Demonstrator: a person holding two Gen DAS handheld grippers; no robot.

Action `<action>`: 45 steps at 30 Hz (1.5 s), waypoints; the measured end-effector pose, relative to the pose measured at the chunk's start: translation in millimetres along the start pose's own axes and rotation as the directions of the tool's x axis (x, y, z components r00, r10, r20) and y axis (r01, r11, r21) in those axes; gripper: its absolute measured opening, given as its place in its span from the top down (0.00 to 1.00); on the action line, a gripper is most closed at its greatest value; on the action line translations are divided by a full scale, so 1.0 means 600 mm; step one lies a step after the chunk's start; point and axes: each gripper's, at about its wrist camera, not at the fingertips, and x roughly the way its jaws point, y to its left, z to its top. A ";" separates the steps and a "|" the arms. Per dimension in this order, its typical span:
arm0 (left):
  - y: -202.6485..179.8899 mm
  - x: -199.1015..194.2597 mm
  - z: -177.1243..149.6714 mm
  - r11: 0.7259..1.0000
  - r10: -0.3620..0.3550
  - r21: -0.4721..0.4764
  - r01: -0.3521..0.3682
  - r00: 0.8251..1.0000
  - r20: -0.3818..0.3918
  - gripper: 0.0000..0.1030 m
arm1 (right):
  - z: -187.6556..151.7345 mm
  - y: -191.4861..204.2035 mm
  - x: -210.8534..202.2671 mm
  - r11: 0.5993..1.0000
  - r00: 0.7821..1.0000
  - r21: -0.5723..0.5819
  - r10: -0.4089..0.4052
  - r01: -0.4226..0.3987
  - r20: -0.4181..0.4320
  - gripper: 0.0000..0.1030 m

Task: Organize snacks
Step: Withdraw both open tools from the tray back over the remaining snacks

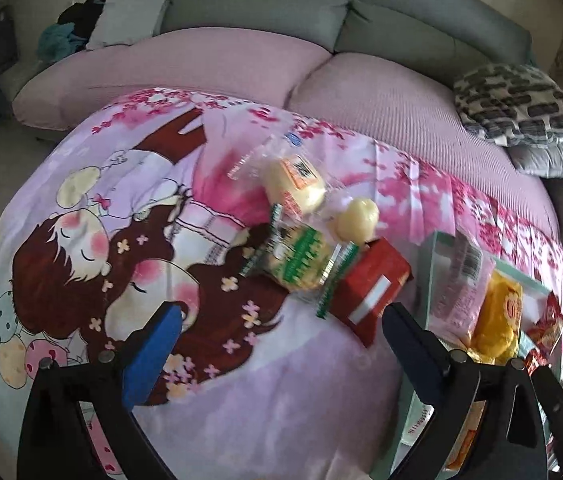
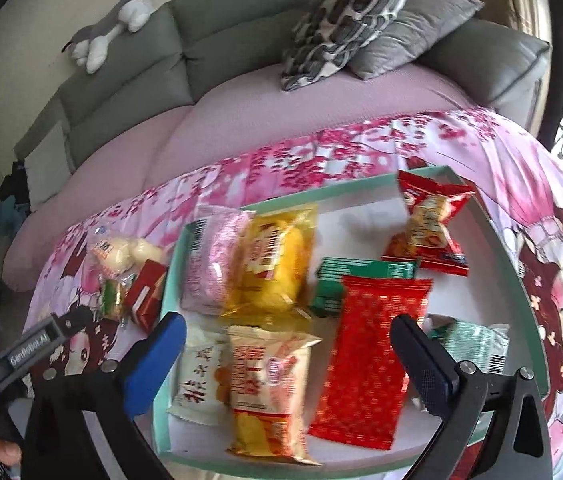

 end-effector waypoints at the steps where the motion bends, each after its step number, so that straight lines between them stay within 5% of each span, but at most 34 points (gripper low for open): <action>1: 0.005 -0.001 0.002 1.000 0.005 -0.006 -0.005 1.000 0.005 0.03 | 0.000 0.007 0.001 1.000 1.000 -0.006 0.005 -0.005 0.001 0.00; 15: 0.143 -0.014 0.044 0.984 0.125 -0.138 -0.112 0.988 0.090 0.03 | -0.019 0.104 0.015 0.986 0.989 -0.078 0.145 -0.146 -0.018 0.00; 26: 0.219 -0.009 0.052 0.968 0.163 -0.210 -0.137 0.980 0.111 0.03 | -0.038 0.164 0.043 0.978 0.984 -0.119 0.169 -0.174 -0.050 0.00; 36: 0.236 0.023 0.061 0.976 0.117 -0.196 -0.100 0.990 0.076 0.03 | -0.053 0.208 0.073 0.960 0.988 -0.238 0.138 -0.150 -0.067 0.00; 45: 0.198 0.048 0.078 0.994 0.042 -0.106 -0.035 0.997 0.070 0.03 | -0.038 0.233 0.091 0.960 0.987 -0.229 0.154 -0.163 -0.055 0.00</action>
